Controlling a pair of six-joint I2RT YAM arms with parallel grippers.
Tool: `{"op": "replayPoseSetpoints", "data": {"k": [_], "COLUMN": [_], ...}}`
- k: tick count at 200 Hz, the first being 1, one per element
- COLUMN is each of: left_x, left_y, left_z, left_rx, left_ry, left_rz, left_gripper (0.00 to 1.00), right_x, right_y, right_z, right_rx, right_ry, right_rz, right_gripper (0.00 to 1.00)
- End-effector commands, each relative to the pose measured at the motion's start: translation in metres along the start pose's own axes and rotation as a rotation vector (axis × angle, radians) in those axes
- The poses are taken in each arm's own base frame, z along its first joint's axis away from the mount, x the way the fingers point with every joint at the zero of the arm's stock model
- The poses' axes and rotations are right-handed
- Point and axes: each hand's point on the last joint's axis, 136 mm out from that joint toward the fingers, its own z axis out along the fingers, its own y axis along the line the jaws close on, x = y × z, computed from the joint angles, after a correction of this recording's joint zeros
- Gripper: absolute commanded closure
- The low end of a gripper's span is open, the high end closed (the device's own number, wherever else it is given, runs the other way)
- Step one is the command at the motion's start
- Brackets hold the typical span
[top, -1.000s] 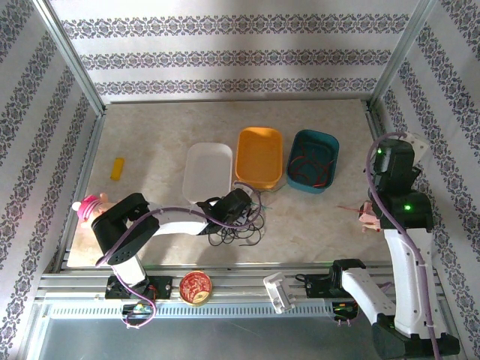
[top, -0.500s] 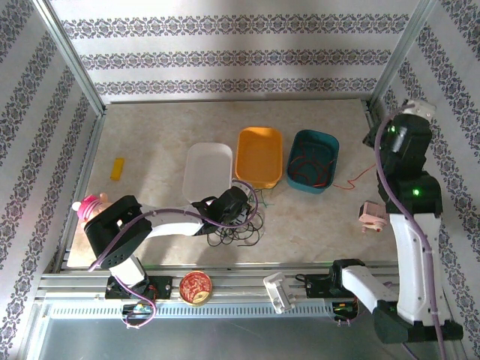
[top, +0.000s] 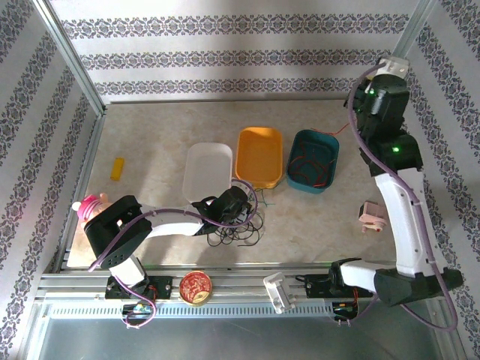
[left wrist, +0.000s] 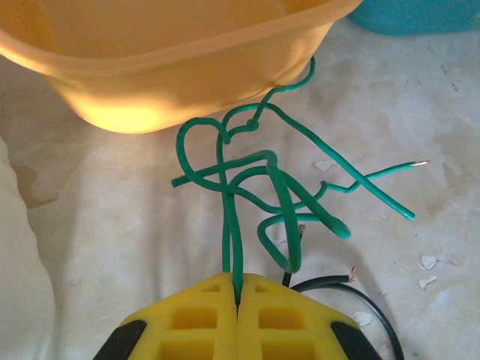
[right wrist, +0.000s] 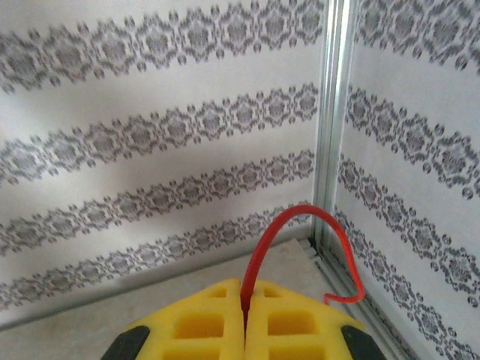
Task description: Untangle the cables
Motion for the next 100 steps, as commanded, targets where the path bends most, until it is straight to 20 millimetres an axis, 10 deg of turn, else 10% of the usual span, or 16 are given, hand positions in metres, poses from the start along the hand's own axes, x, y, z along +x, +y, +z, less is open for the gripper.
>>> {"op": "replayPoseSetpoints", "data": {"k": [1, 55, 100], "left_x": [-0.017, -0.018, -0.018], "left_y": [0.001, -0.001, -0.003], "left_z": [-0.004, -0.003, -0.002], "left_rx": [0.003, 0.003, 0.013], "left_ry": [-0.062, -0.052, -0.046], "left_rz": [-0.044, -0.028, -0.022], "left_gripper": [1.0, 1.0, 1.0], "right_x": [0.065, 0.253, 0.32], "right_y": [0.004, 0.068, 0.079], "right_z": [0.027, 0.028, 0.024], "right_rx": [0.026, -0.329, -0.367], "right_ry": [0.143, 0.659, 0.874], "right_rz": [-0.044, -0.046, 0.001], "right_gripper": [1.0, 1.0, 1.0]}}
